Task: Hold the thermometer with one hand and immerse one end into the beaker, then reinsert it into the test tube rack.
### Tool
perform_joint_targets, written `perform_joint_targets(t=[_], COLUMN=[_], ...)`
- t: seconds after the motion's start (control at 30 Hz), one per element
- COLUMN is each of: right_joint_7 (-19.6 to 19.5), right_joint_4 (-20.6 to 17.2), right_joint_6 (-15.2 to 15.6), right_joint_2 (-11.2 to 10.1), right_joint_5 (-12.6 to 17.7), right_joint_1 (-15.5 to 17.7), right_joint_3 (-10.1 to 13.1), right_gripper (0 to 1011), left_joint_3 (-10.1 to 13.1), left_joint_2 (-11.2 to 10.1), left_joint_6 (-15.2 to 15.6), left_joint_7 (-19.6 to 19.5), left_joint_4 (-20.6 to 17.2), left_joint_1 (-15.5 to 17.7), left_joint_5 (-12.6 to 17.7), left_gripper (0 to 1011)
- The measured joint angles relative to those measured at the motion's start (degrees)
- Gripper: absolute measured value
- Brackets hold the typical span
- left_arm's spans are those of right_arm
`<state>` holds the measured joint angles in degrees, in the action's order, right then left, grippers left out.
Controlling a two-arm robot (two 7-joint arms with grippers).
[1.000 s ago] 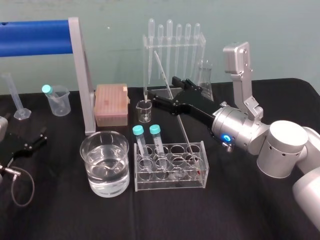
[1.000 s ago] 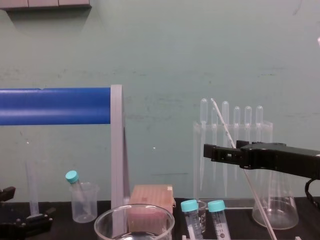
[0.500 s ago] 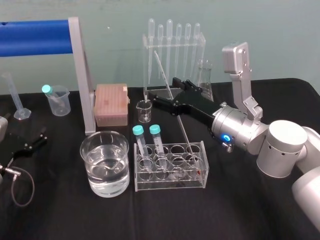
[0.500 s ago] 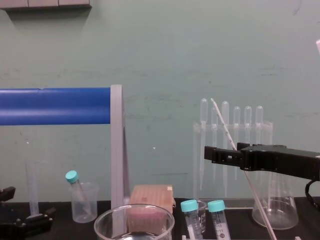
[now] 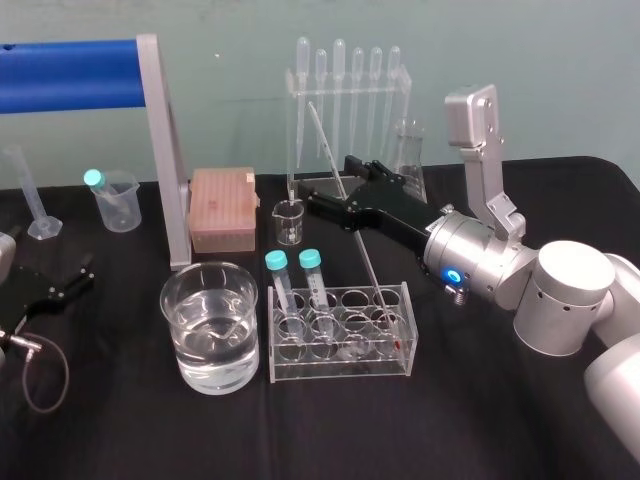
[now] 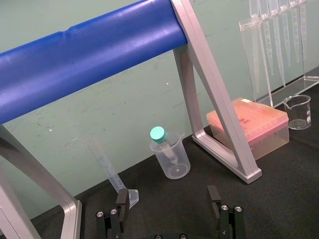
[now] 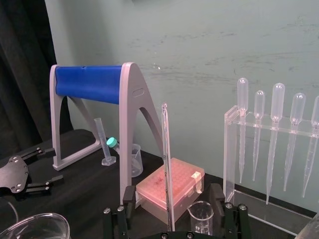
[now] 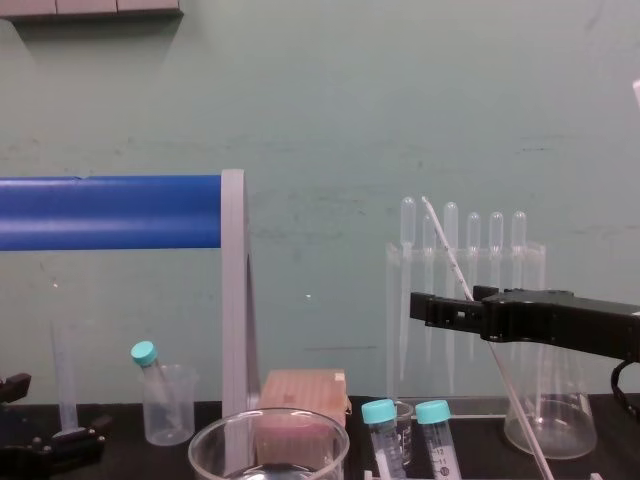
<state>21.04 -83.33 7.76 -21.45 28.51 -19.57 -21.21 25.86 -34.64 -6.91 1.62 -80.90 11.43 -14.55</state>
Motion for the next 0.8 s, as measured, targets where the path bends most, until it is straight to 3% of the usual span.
perform_joint_targets(t=[0.2, 0.8], right_joint_7=[-0.01, -0.01], right_joint_4=[-0.03, -0.05], right_joint_6=[-0.01, -0.09], right_joint_2=[-0.02, -0.04], right_joint_5=[0.01, 0.02], right_joint_1=[0.00, 0.00], right_joint_3=[0.00, 0.00], right_gripper=[853, 281], left_joint_3=[0.00, 0.00], left_joint_2=[0.00, 0.00], left_joint_6=[0.00, 0.00], left_joint_7=[0.00, 0.00], left_joint_4=[0.00, 0.00], left_joint_1=[0.00, 0.00], left_joint_5=[0.00, 0.00], left_gripper=[1008, 1008])
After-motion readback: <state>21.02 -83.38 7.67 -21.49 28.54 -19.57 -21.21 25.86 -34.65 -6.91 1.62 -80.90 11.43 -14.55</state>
